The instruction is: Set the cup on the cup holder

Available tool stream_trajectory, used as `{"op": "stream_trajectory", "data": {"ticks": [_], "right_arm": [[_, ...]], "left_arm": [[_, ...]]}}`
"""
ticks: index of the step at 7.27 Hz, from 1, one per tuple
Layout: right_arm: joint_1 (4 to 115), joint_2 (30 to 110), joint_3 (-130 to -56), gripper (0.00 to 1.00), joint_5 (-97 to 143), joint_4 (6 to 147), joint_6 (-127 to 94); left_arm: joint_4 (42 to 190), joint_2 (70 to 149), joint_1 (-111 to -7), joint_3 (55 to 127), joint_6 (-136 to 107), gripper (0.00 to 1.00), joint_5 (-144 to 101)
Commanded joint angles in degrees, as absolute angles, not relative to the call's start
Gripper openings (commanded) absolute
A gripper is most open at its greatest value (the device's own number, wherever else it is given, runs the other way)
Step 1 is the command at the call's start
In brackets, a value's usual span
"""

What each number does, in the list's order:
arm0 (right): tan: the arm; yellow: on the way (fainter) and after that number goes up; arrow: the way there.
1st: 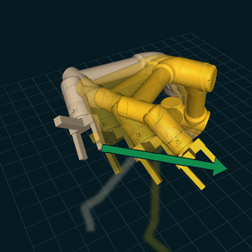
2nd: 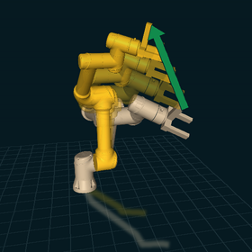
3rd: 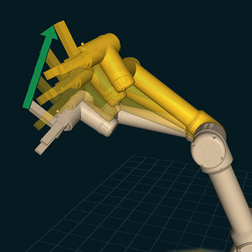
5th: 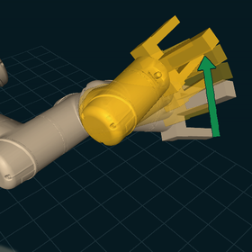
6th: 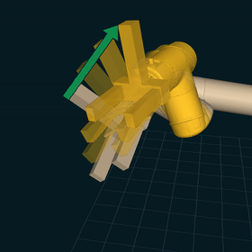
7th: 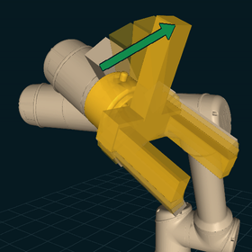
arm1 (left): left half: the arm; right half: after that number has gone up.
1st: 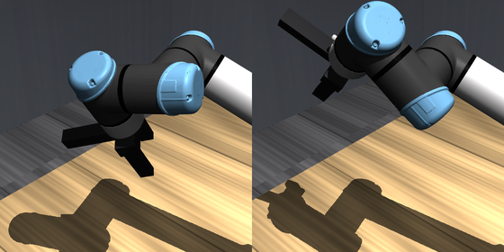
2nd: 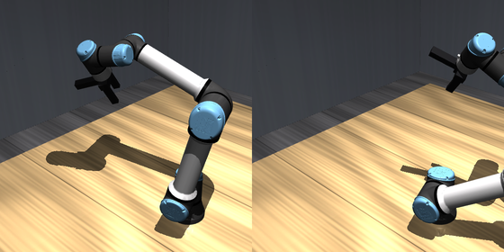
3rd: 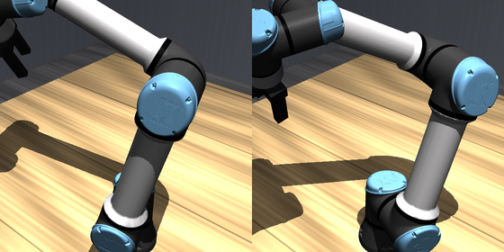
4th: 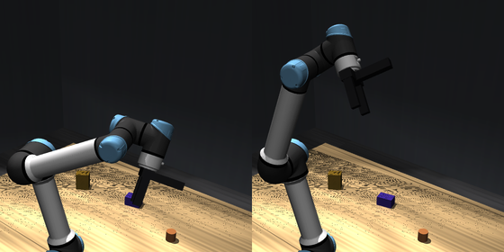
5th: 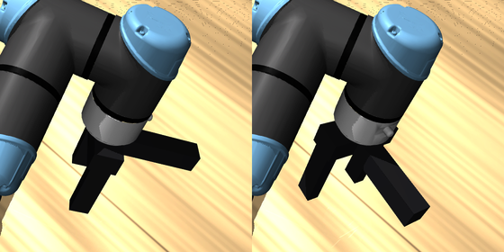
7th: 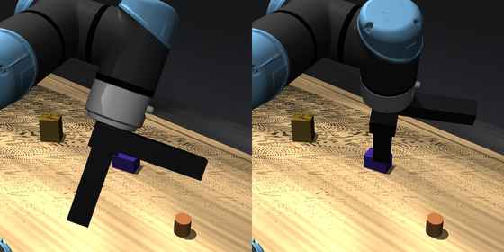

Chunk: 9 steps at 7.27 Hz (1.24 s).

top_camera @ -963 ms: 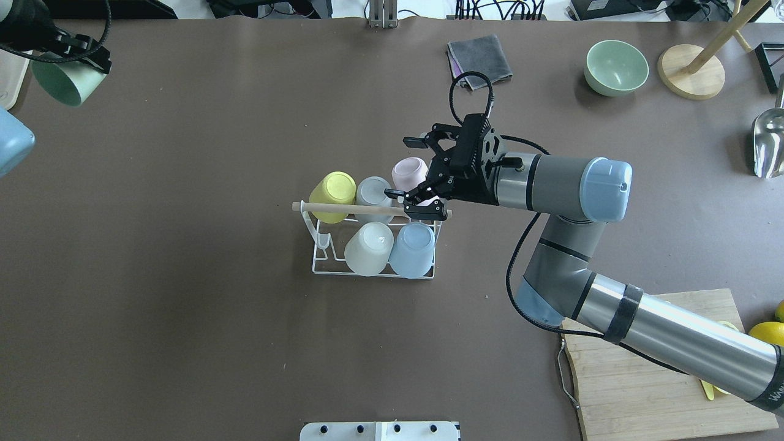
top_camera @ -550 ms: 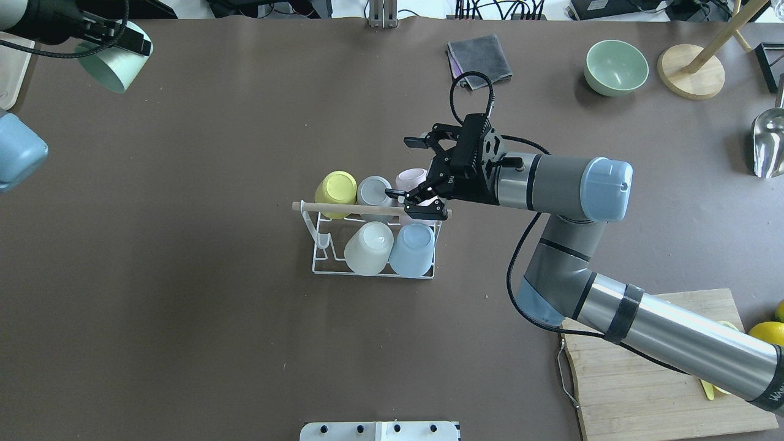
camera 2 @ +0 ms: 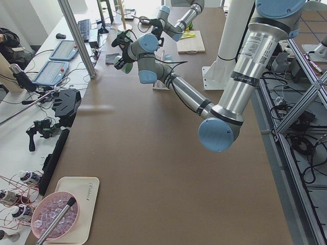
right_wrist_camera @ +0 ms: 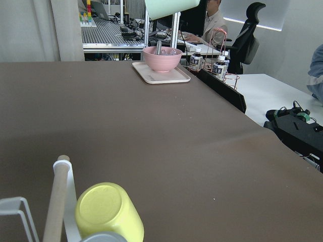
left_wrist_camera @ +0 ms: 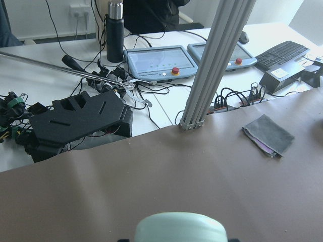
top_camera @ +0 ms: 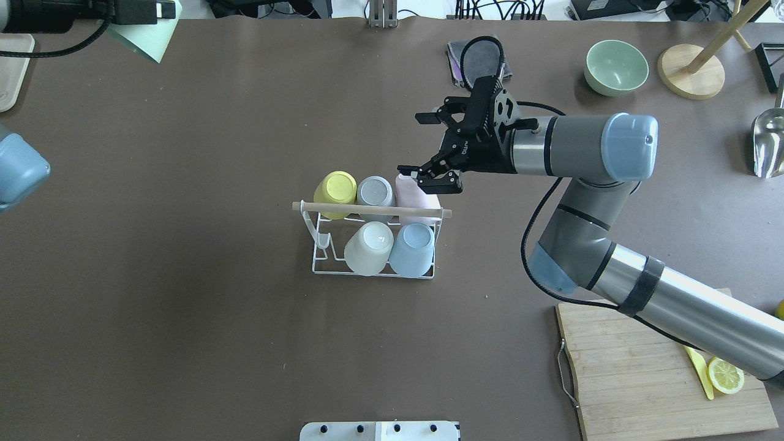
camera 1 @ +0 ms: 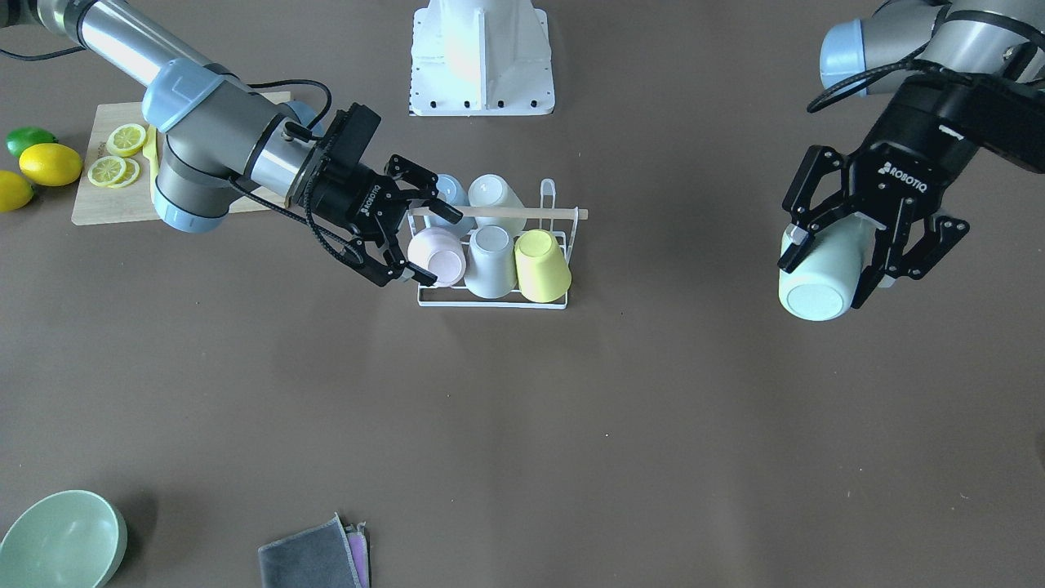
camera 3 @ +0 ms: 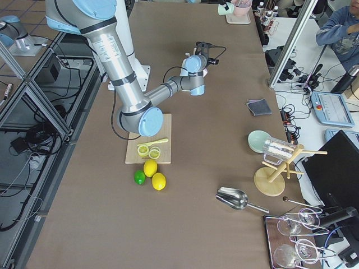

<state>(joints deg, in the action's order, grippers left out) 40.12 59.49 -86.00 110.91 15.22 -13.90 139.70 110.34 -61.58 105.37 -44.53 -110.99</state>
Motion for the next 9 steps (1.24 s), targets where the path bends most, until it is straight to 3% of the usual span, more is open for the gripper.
{"op": "stream_trajectory", "data": {"ticks": [1, 5, 6, 9], "right_arm": [[45.9, 59.7, -92.3, 1.0, 120.5, 33.2, -13.5], [54.0, 68.5, -105.2, 1.0, 127.2, 68.3, -13.2], [57.1, 73.4, -108.0, 1.0, 127.9, 71.9, -13.2], [72.4, 92.4, -105.7, 1.0, 135.7, 72.5, -12.9]], "left_arm": [[153.9, 106.6, -57.2, 105.1, -44.4, 0.0, -101.4], [175.8, 104.7, -39.9, 101.8, -38.6, 0.0, -75.9], [178.2, 104.7, -34.8, 101.8, -34.6, 0.0, -69.3], [186.6, 105.8, -15.9, 101.3, -18.8, 0.0, -48.8]]}}
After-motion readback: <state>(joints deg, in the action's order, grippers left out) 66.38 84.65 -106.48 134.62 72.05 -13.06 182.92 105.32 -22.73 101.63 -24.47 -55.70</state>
